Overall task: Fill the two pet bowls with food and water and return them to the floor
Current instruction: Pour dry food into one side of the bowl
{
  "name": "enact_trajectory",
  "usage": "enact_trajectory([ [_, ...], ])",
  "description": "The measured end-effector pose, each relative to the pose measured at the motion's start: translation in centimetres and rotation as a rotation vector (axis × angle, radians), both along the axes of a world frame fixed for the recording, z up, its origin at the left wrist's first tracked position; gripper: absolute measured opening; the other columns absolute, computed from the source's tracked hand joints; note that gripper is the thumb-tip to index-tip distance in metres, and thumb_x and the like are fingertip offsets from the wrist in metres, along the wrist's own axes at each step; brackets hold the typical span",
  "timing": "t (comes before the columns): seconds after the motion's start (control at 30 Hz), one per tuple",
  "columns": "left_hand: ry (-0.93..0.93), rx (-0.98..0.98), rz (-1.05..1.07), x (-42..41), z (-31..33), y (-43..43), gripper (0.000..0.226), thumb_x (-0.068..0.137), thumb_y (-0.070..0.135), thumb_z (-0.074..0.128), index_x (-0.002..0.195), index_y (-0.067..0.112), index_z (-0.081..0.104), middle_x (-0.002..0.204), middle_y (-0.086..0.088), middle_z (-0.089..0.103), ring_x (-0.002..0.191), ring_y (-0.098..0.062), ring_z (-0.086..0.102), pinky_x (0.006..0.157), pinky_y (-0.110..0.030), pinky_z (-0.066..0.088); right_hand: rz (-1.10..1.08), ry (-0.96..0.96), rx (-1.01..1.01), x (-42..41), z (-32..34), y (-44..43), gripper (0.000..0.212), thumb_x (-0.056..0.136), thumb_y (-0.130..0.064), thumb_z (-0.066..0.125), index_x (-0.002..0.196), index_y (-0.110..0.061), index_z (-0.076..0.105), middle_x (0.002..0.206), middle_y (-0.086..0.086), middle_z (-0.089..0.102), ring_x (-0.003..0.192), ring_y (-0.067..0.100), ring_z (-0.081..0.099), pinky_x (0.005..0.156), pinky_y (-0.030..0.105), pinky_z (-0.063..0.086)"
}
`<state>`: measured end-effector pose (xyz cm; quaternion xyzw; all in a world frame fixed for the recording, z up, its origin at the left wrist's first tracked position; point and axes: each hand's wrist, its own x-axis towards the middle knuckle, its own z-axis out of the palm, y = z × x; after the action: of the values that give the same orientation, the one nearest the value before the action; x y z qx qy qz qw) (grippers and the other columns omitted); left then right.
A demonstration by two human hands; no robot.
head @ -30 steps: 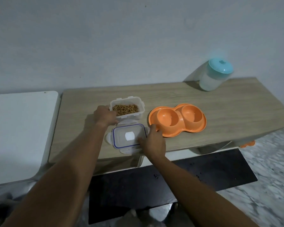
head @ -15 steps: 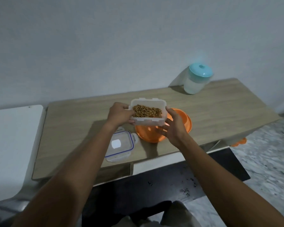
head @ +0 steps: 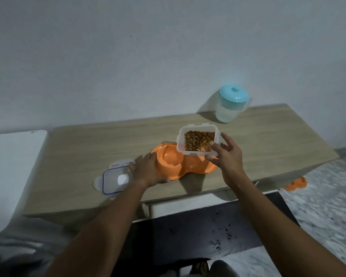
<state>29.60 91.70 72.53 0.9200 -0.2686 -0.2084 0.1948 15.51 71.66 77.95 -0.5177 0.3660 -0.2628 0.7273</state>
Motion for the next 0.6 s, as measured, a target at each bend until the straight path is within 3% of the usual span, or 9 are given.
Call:
enact_trajectory([
  [0.13, -0.011, 0.018, 0.113, -1.0, 0.5, -2.1, 0.098, 0.059, 0.055, 0.083, 0.145, 0.038, 0.037, 0.147, 0.006, 0.047, 0.142, -0.031, 0.03, 0.112, -0.064, 0.014, 0.068, 0.052, -0.139, 0.4, 0.6, -1.4, 0.072, 0.091, -0.009, 0.076, 0.154, -0.019, 0.044, 0.141, 0.016, 0.06, 0.112, 0.029, 0.071, 0.074, 0.035, 0.065],
  [0.27, -0.017, -0.026, 0.185, -1.6, 0.0, -3.2, 0.096, 0.062, 0.052, 0.084, 0.144, 0.036, 0.037, 0.147, 0.006, 0.046, 0.142, -0.032, 0.027, 0.112, -0.062, 0.01, 0.106, 0.089, -0.298, 1.3, 0.8, -2.5, 0.07, 0.089, -0.012, 0.078, 0.152, -0.023, 0.049, 0.143, 0.014, 0.057, 0.116, 0.024, 0.067, 0.08, 0.044, 0.066],
  [0.33, -0.04, -0.054, 0.205, -2.0, -0.1, -3.6, 0.094, 0.062, 0.052, 0.084, 0.144, 0.037, 0.038, 0.146, 0.006, 0.046, 0.143, -0.032, 0.026, 0.112, -0.058, 0.011, 0.13, 0.094, -0.351, 1.7, 1.1, -2.8, 0.07, 0.087, -0.016, 0.079, 0.15, -0.024, 0.051, 0.141, 0.014, 0.059, 0.115, 0.022, 0.068, 0.08, 0.047, 0.065],
  [0.47, -0.053, -0.089, 0.214, -2.5, 0.3, -4.0, 0.092, 0.068, 0.044, 0.084, 0.146, 0.03, 0.039, 0.148, 0.003, 0.045, 0.142, -0.03, 0.026, 0.11, -0.042, 0.007, 0.196, 0.114, -0.478, 2.1, 0.8, -3.2, 0.077, 0.074, -0.041, 0.081, 0.146, -0.031, 0.054, 0.136, 0.005, 0.066, 0.122, 0.024, 0.066, 0.088, 0.054, 0.062],
  [0.6, -0.04, -0.05, 0.229, -2.1, -0.6, -3.9, 0.102, 0.06, 0.053, 0.086, 0.148, 0.035, 0.036, 0.151, 0.006, 0.043, 0.145, -0.039, 0.019, 0.111, -0.053, 0.013, 0.245, 0.113, -0.548, 2.6, 0.5, -3.2, 0.08, 0.072, -0.042, 0.079, 0.147, -0.032, 0.054, 0.14, 0.004, 0.064, 0.119, 0.026, 0.069, 0.09, 0.055, 0.061],
])
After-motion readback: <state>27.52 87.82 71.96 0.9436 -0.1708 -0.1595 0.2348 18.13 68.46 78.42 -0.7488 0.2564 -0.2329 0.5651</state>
